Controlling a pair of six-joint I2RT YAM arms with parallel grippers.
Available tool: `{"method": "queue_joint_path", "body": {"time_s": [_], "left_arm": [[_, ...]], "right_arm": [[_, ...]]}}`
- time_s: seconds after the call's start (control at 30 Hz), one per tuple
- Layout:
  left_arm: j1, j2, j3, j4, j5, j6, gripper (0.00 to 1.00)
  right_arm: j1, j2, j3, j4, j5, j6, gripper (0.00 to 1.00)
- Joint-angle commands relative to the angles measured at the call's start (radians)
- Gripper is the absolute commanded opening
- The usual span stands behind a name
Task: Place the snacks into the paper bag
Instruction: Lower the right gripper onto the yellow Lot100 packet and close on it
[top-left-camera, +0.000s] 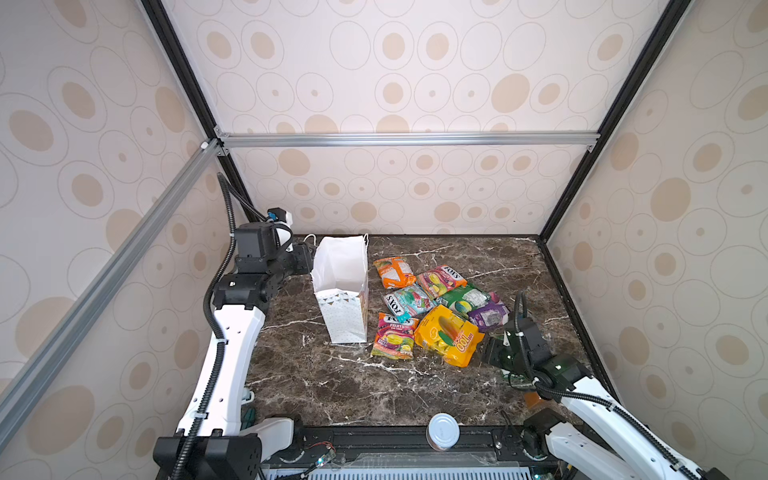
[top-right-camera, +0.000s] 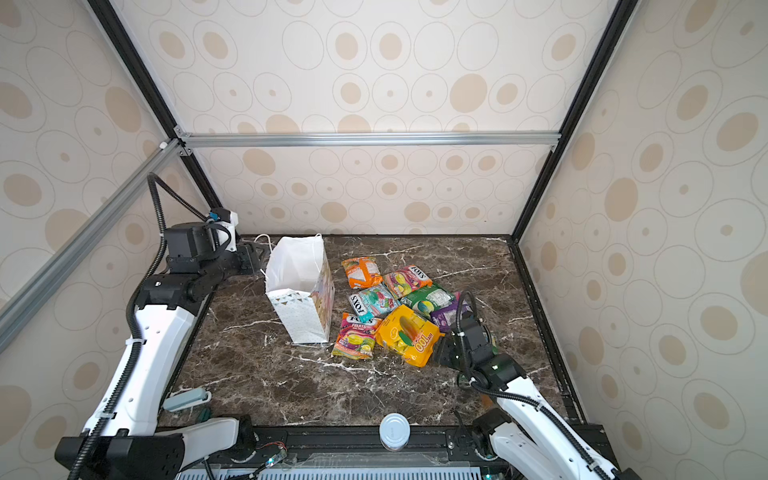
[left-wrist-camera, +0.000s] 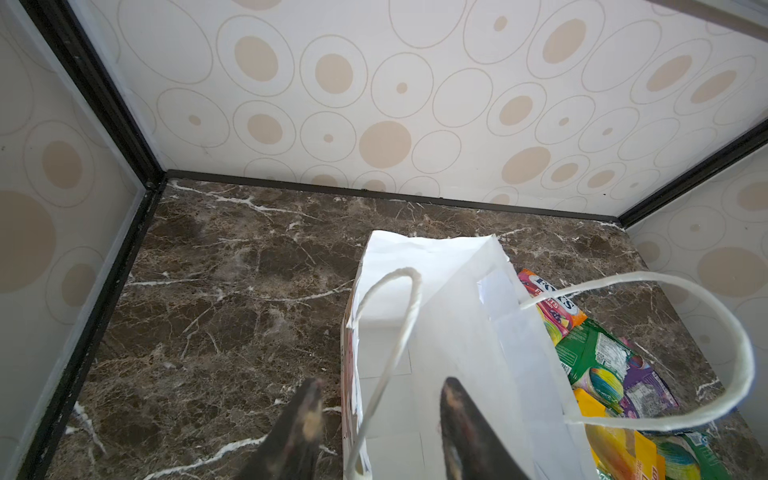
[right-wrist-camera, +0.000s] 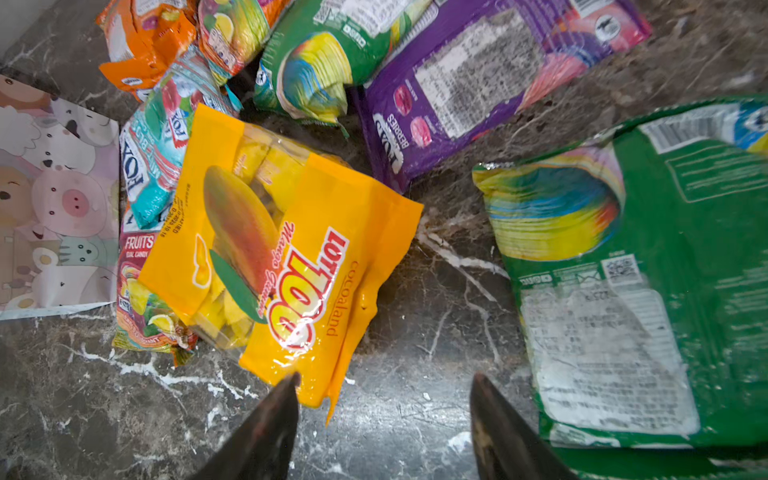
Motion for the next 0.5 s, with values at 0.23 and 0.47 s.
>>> {"method": "queue_joint_path", "body": {"time_s": [0.23, 0.47], "left_arm": [[0.006, -0.011, -0.005, 0.016, 0.01, 0.027, 0.27], [0.006, -0.015, -0.016, 0.034, 0.025, 0.012, 0.04]], "right_arm": [[-0.006, 0.043, -0.101, 0.199, -0.091, 0.048, 0.65], [-0.006, 0.127, -0.098, 0.268, -0.127, 0.026, 0.62]]}}
